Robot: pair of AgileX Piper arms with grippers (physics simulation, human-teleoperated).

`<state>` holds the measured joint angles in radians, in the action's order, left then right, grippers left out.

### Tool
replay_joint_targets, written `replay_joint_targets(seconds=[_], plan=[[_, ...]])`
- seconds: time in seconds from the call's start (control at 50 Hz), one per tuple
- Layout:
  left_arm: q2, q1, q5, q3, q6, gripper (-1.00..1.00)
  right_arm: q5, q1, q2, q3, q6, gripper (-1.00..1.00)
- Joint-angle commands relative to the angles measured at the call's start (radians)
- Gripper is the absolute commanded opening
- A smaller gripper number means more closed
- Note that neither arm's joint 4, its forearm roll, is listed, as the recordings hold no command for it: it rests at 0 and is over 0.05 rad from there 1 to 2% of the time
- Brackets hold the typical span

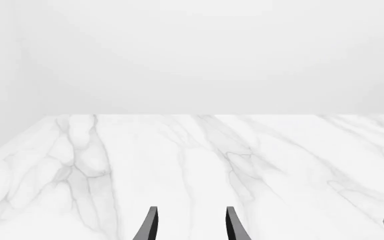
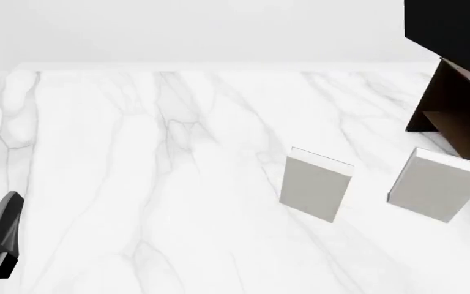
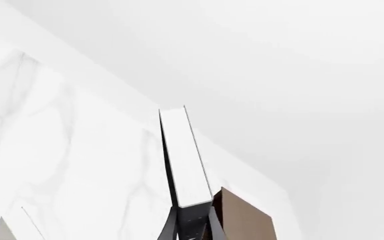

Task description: Pick up the book on the left and place it on top of the shelf.

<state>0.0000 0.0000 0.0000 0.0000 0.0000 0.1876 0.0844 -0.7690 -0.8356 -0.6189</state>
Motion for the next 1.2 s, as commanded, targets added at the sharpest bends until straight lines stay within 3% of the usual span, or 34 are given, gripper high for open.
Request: replay_joint_targets(seconds=[0.02, 1.2], plan=[[0.0, 0.0, 0.0, 0.0, 0.0, 1.0, 0.028, -0.048, 0.032, -0.026, 0.01, -1.0], [0.0, 0.0, 0.0, 0.0, 0.0, 1.0, 0.039, -0.288, -0.021, -0.079, -0.077, -1.0]])
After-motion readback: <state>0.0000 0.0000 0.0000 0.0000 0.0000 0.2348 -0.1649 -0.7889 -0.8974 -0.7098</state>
